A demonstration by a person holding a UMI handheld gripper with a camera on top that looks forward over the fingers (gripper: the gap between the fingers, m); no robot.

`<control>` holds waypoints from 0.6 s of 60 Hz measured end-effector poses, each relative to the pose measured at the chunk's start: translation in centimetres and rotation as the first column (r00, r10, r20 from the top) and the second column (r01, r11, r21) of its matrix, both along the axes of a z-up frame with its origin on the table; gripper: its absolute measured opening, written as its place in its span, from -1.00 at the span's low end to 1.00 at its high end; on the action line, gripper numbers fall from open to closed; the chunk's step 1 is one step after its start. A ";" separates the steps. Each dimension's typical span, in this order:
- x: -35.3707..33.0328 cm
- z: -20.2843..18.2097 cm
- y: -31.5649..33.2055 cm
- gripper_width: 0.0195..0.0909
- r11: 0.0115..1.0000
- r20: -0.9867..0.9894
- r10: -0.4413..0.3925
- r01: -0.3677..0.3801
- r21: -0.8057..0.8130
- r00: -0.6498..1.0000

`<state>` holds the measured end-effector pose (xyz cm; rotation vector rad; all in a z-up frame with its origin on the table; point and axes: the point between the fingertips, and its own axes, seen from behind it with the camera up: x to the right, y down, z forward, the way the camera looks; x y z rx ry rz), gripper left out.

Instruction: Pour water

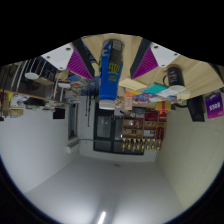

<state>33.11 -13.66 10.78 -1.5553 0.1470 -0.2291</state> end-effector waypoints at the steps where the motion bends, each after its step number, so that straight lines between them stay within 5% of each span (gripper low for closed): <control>1: 0.2 0.0 0.5 0.76 1.000 -0.002 -0.002 0.002 -0.001 1.000; 13: 1.1 -1.2 5.5 0.72 0.999 -0.054 0.018 -0.020 -0.041 0.998; 17: 1.7 -2.8 6.4 0.01 0.996 -0.050 -0.022 0.017 -0.090 0.999; 32: 1.6 -2.8 7.3 -0.07 0.997 -0.076 -0.073 0.072 -0.017 0.994; 36: 1.6 -2.7 7.4 -0.23 0.997 -0.066 -0.077 0.075 -0.030 0.995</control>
